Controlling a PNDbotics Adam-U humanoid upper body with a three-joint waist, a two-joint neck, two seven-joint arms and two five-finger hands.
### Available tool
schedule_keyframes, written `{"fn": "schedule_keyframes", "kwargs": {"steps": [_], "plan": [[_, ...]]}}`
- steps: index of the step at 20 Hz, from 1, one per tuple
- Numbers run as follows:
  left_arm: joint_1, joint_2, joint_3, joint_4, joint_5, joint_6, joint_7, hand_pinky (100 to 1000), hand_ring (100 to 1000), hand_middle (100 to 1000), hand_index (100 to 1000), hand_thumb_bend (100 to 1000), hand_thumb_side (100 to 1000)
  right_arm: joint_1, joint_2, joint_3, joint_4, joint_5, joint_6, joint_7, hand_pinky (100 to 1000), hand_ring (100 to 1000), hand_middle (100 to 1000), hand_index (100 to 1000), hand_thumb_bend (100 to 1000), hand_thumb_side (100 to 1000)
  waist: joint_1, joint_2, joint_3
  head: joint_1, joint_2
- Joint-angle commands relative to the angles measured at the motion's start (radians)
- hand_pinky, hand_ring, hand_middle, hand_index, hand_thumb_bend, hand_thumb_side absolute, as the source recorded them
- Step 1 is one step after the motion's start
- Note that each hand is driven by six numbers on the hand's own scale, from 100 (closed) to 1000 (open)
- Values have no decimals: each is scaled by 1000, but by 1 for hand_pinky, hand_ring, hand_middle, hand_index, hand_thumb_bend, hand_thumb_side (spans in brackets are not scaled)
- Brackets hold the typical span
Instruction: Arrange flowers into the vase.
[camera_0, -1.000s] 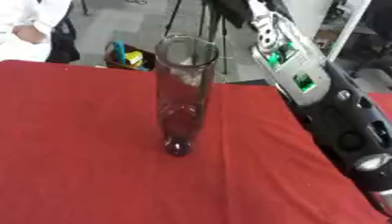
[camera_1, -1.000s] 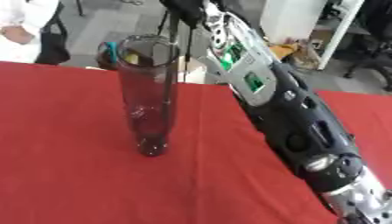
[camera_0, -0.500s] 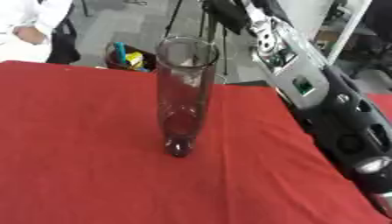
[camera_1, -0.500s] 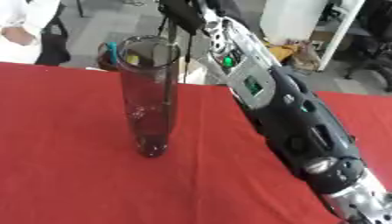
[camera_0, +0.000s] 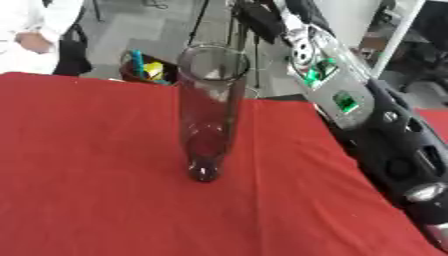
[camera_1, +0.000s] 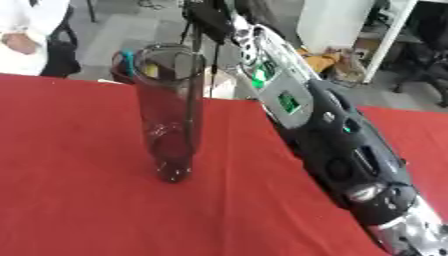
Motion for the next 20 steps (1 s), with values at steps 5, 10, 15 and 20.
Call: {"fn": "schedule_keyframes", "kwargs": {"steps": [5,10,15,20], "plan": [[-13,10,12,-18,1,-1,-1,747,882,837,878,100,1000,-14,-14,-5,-15,-36,-10,-98,655,761,482,304,100,1000,9,-17,1,-3,-17],[-14,8,12,-18,2,-2,-1,746,882,838,878,100,1000,-14,0,-14,-21,-70,-16,-177,640,740,450,270,100,1000,10,-16,3,-5,-19],[-15,5,12,-18,2,-1,-3,747,882,838,878,100,1000,2,16,-8,-22,-134,-37,-388,631,729,437,267,100,1000,10,-12,8,-9,-24],[-15,5,12,-18,2,-1,-3,747,882,838,877,100,1000,7,12,16,-2,-155,-52,-424,629,729,447,331,100,1000,7,-11,9,-7,-21]]}}
